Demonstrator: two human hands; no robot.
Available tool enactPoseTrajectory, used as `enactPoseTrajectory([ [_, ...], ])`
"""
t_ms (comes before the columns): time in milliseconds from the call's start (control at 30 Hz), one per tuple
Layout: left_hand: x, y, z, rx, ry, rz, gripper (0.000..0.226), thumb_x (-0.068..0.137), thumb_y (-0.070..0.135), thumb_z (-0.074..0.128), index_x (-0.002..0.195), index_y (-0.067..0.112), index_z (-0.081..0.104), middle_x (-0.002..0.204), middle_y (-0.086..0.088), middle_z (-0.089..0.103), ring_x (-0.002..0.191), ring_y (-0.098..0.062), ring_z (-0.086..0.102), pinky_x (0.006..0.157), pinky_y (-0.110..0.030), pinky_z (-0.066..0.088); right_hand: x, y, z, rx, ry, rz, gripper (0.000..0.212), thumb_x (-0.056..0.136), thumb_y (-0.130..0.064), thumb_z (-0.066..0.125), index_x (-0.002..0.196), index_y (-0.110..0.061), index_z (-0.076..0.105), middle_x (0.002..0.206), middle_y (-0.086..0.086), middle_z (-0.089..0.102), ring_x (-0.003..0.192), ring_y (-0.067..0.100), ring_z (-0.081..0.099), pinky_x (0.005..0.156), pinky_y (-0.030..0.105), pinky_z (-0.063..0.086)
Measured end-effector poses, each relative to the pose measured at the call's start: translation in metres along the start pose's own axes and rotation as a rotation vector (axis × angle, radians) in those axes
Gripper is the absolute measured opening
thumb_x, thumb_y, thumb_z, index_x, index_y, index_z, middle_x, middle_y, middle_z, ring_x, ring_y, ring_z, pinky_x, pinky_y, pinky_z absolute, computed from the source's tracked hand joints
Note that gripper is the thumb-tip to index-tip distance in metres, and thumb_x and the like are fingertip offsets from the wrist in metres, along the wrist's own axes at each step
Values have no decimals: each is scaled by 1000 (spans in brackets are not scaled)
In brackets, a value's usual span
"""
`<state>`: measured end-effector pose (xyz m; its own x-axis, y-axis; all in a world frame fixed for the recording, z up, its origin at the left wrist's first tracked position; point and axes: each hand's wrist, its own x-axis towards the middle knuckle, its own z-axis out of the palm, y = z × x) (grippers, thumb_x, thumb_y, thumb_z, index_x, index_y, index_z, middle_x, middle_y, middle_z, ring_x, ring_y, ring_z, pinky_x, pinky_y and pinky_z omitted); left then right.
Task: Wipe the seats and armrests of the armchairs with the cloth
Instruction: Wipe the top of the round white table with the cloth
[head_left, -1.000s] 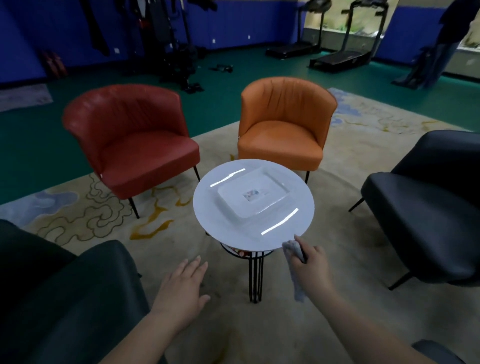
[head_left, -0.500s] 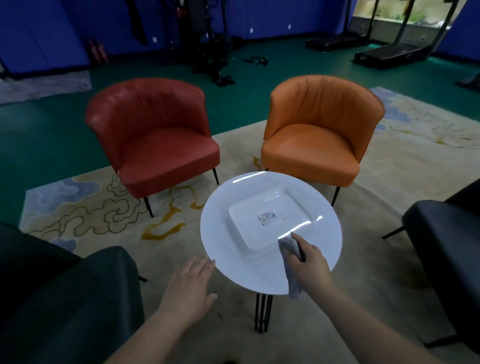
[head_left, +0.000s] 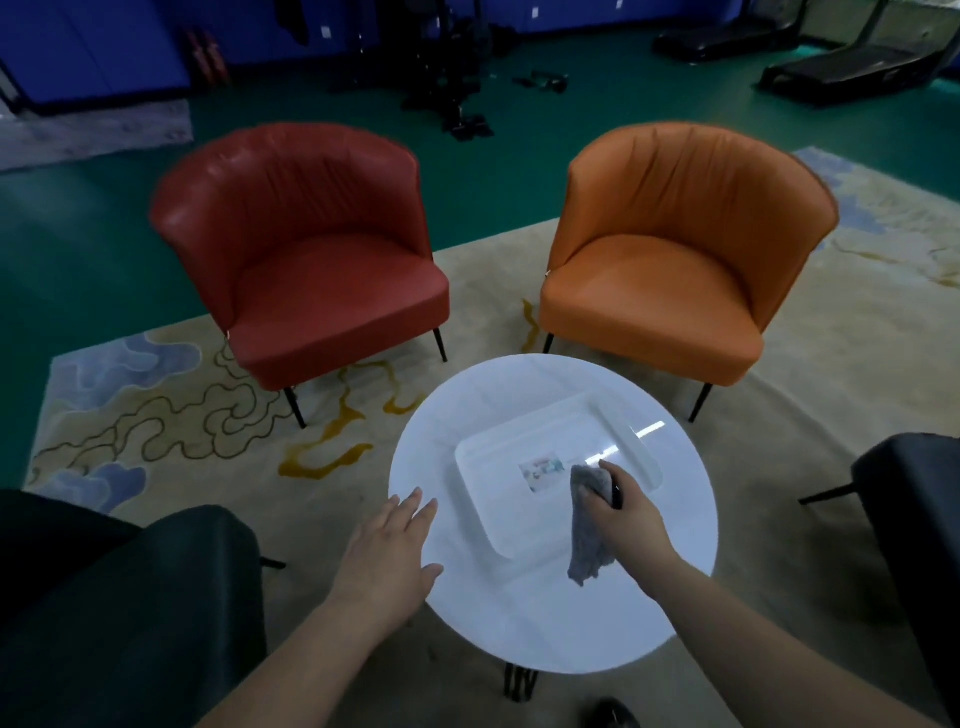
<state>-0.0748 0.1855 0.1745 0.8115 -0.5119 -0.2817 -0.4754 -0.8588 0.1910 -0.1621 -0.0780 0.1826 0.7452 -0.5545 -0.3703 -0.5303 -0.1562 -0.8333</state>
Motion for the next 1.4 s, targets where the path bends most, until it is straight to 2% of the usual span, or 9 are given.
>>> enactPoseTrajectory([
  [300, 45, 45, 12, -22, 31, -219, 74, 96, 51, 44, 155, 31, 2, 163, 8, -3, 149, -17, 0, 119, -40, 6, 118, 10, -24, 132, -335, 173, 66, 82, -32, 72, 139, -32, 39, 133, 1, 53, 118, 25, 52, 100, 48, 47],
  [433, 54, 75, 27, -59, 33, -337, 72, 97, 52, 40, 154, 31, 2, 163, 8, -4, 149, -17, -5, 119, -41, 1, 152, 16, -35, 107, -494, 138, 58, 80, -23, 75, 131, -27, 47, 121, 2, 59, 108, 25, 59, 91, 46, 53],
  [633, 70, 115, 56, -152, 31, -451, 72, 96, 54, 41, 154, 33, 4, 163, 8, -1, 149, -16, -3, 118, -42, -1, 186, 21, -41, -93, -495, 19, 37, 72, -41, 79, 98, -38, 52, 94, -10, 61, 85, 9, 61, 62, 23, 52],
  [800, 70, 121, 74, -199, 7, -471, 71, 96, 55, 40, 154, 34, 4, 162, 9, -1, 149, -15, -3, 117, -39, -2, 215, 37, -32, -47, -619, 96, 40, 84, -25, 72, 118, -22, 51, 111, 8, 62, 102, 25, 62, 92, 45, 52],
  [933, 73, 112, 76, -197, -22, -483, 70, 97, 54, 40, 154, 33, 5, 163, 9, 0, 149, -15, -2, 118, -40, 0, 234, 47, -20, -27, -646, 170, 52, 89, -3, 57, 134, -25, 44, 111, 9, 65, 90, 29, 65, 71, 41, 55],
  [1067, 74, 104, 78, -189, -37, -496, 70, 97, 52, 40, 154, 32, 4, 162, 9, 0, 149, -14, -3, 119, -39, 0, 250, 62, -4, -187, -488, 68, 42, 89, -12, 58, 127, -27, 48, 102, 1, 67, 85, 16, 64, 66, 29, 53],
  [1200, 81, 104, 83, -183, -44, -502, 70, 97, 53, 39, 154, 33, 4, 162, 9, 0, 149, -14, -3, 118, -38, -1, 265, 71, 12, -229, -519, 8, 45, 89, -18, 62, 129, -31, 46, 102, -1, 62, 85, 13, 61, 60, 24, 49],
  [1300, 86, 107, 87, -176, -53, -496, 70, 97, 52, 40, 154, 32, 5, 163, 9, -1, 149, -15, -3, 118, -37, 0, 272, 76, 12, -551, -484, -146, 58, 83, -19, 65, 136, -26, 42, 114, 10, 57, 97, 28, 59, 75, 38, 54],
  [1400, 89, 110, 89, -176, -71, -480, 70, 97, 52, 41, 154, 33, 3, 163, 9, -2, 149, -15, -4, 119, -38, -1, 267, 86, 1, -931, -390, -454, 66, 83, -26, 63, 142, -32, 35, 142, 5, 37, 126, 28, 39, 101, 41, 40],
])
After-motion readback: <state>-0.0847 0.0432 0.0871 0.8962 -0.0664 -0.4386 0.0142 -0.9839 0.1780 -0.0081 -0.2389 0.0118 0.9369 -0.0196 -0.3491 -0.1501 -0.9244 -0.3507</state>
